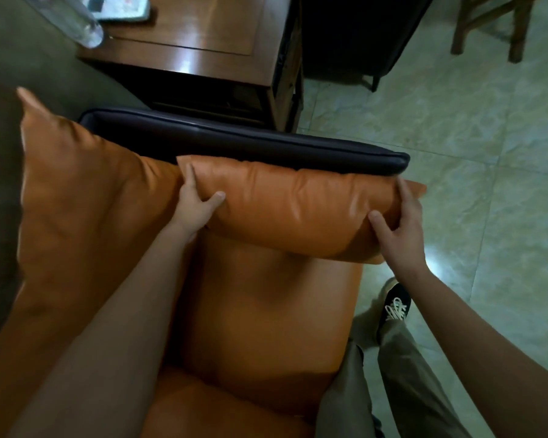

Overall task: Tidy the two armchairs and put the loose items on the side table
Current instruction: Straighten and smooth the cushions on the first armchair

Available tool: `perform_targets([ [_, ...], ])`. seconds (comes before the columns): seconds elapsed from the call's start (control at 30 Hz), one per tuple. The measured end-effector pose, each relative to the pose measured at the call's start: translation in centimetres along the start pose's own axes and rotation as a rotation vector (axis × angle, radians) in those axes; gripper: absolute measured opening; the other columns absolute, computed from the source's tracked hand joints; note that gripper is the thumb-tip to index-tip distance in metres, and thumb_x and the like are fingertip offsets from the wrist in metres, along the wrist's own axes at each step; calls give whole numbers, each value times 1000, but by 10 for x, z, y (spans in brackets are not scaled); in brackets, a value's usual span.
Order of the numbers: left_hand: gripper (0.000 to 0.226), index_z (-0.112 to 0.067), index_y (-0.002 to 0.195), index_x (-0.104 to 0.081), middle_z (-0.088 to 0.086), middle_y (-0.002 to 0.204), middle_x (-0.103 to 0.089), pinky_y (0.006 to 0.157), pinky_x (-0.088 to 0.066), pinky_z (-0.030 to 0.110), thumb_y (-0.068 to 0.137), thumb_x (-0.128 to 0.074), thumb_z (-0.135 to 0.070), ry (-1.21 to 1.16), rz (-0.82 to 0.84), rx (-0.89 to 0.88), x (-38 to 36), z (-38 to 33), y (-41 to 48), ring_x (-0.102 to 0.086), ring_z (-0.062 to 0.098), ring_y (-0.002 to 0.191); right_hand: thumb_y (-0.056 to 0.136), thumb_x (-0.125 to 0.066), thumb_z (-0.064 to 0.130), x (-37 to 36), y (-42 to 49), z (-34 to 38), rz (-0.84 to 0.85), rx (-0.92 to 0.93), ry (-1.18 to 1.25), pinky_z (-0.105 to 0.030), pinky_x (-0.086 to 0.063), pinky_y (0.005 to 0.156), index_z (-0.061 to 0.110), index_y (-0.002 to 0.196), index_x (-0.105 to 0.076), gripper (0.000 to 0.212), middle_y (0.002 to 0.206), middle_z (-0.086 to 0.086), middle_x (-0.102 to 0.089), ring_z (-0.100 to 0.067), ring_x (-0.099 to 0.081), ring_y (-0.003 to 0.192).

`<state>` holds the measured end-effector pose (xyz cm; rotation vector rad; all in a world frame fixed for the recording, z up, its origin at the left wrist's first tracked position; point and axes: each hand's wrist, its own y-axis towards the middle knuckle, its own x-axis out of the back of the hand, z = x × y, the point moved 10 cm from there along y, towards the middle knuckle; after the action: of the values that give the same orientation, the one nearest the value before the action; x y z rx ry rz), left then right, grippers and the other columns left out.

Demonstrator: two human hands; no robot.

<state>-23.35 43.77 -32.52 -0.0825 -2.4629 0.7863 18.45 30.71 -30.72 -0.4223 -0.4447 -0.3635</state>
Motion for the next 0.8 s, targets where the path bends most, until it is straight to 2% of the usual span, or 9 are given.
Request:
perform_targets([
  [0.07,104,-54,152,2,0,161,-21,115,-34,56,79,-73,-55,21,-36,-48,-9,-3,-3,-30,27,145,97,-63,29,-3,-2,-16,21,-56,-20,-47,-35,117,33,158,-19,75,157,-5,-30,-16,-35,139],
  [0.2,106,-49,154,0,4,164,-11,115,-33,49,79,-75,-55,-87,-163,-62,-22,-12,-13,-25,30,147,96,-64,36,-3,-1,-28,106,-116,-45,-43,-36,114,41,158,-11,82,161,-3,-25,-23,-34,143],
  [0.27,108,-51,153,-1,3,164,-9,112,-34,48,77,-77,-55,-130,-199,-35,-28,-3,-12,-25,31,147,92,-64,44,-7,0,-27,111,-131,-37,-49,-38,114,46,155,-6,85,161,-4,-26,-26,-37,142],
  [0.33,108,-51,154,-4,1,163,-13,114,-34,49,75,-79,-54,-182,-197,-32,-28,-2,-3,-26,30,146,87,-61,51,-12,3,-22,93,-127,-19,-53,-40,113,48,154,-5,87,160,-4,-29,-25,-40,140],
  [0.53,108,-60,148,-8,-5,158,-29,112,-35,61,66,-79,-61,-212,-172,36,8,15,30,-34,27,143,95,-62,41,-59,5,8,130,-32,41,-50,-37,115,47,156,-1,86,163,-2,-21,-23,-35,144],
  [0.6,105,-58,149,-5,-2,161,-24,111,-34,64,70,-74,-65,-110,-138,56,12,17,28,-31,31,145,97,-61,38,-62,7,8,130,-46,5,-46,-35,115,42,158,0,86,163,-9,-16,-30,-34,143],
  [0.67,98,-44,156,-4,7,165,-10,118,-27,56,83,-67,-60,82,-190,28,14,6,18,-20,35,149,97,-61,38,-57,7,5,152,-100,-66,-43,-34,112,40,159,-2,85,163,-13,-11,-37,-31,144],
  [0.73,84,-32,159,-13,12,166,1,121,-20,52,92,-60,-51,282,-328,-111,10,-27,-1,-5,36,152,95,-62,41,-39,2,8,55,-150,-236,-57,-24,118,41,158,-10,82,165,-15,0,-43,-13,150],
  [0.8,69,-33,157,-22,7,167,-4,119,-16,59,97,-54,-45,469,-328,-353,-19,-67,-20,-1,31,154,94,-57,37,-27,-5,30,-113,-104,-414,-68,-10,118,36,156,-20,72,167,-14,3,-43,3,152],
])
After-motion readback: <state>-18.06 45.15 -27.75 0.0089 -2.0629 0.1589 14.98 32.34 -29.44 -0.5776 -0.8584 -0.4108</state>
